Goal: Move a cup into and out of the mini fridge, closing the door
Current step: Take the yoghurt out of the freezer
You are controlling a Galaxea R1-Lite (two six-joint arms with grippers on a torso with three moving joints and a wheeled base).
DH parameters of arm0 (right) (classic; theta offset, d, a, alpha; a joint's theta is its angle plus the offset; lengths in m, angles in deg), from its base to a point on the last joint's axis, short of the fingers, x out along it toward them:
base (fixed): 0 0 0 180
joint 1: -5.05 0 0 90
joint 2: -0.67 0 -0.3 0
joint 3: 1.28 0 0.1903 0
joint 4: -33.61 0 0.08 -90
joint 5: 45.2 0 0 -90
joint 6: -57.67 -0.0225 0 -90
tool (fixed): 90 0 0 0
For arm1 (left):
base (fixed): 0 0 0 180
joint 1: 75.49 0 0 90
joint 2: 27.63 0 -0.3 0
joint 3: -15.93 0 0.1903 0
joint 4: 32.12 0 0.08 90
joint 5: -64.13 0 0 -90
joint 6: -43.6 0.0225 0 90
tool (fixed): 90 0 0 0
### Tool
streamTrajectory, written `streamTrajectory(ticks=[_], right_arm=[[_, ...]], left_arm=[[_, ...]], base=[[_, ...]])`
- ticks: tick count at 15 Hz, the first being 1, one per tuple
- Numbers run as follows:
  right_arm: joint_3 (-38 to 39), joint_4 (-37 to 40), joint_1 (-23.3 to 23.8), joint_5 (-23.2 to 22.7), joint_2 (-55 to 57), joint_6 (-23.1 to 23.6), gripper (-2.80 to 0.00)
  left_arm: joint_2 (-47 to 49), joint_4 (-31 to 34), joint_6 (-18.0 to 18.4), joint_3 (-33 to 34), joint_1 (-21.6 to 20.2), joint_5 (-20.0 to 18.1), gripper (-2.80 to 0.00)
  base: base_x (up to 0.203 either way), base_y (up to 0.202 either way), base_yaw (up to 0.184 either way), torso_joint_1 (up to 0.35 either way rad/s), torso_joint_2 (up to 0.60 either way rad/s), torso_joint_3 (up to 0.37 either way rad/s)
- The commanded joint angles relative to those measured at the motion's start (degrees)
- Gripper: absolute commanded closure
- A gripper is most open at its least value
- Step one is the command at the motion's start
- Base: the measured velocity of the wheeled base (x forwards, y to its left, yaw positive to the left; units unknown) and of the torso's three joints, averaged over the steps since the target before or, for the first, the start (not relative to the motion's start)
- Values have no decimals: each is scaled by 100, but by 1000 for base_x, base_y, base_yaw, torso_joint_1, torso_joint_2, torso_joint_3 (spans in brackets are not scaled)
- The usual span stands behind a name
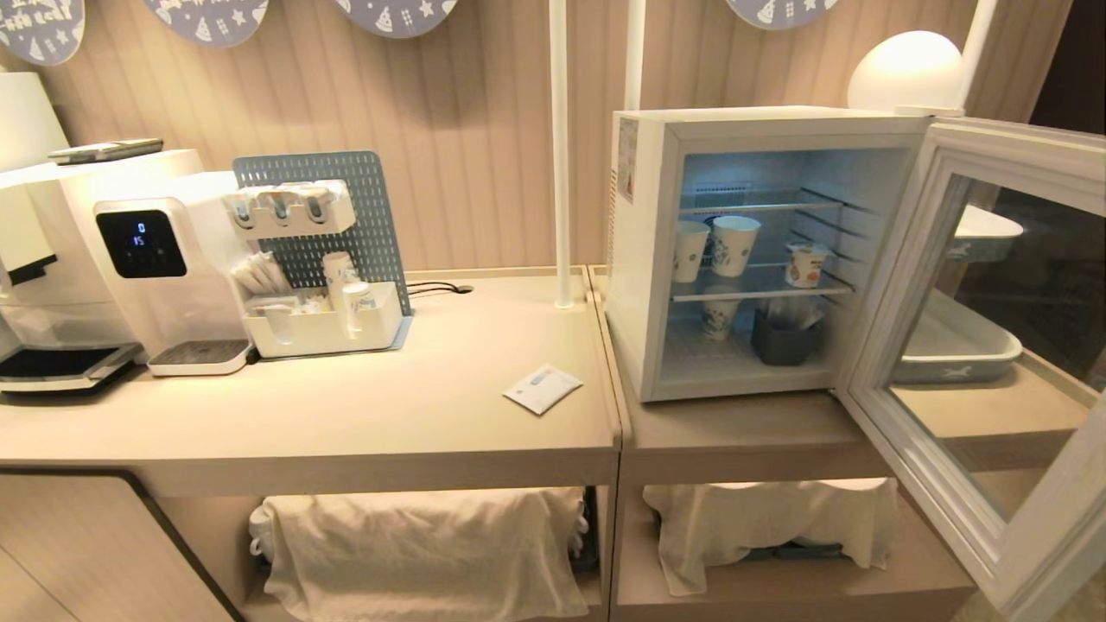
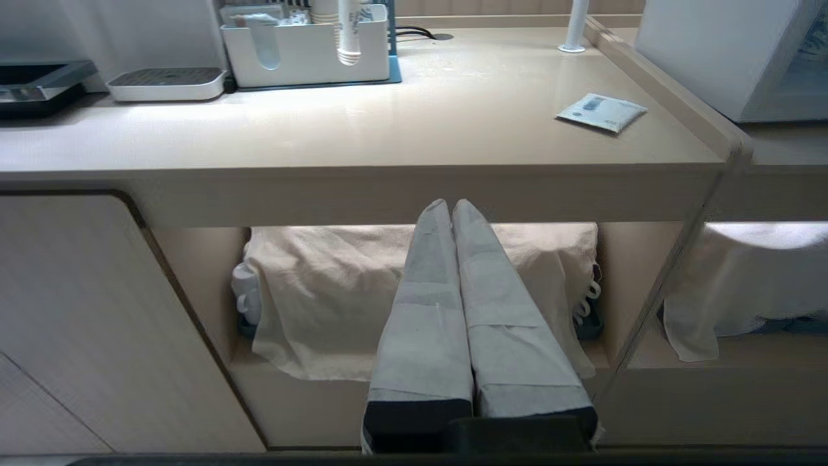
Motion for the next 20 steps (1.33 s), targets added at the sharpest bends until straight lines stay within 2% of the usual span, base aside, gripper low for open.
streamTrajectory(ticks=[1,18,20], right_arm=[[-1,-1,-2,0,8,4,0],[-1,-10,-2,-7,8,4,0],[18,-48,-2,1,8,-5,0]], left_arm=[[2,-1,-2,9,0,4,0],[2,-1,-2,9,0,4,0],[2,-1,-11,9,0,4,0]], base=[[207,0,2,2,11,2],[193,0,0,2,3,3],[91,0,3,2,16,-3]])
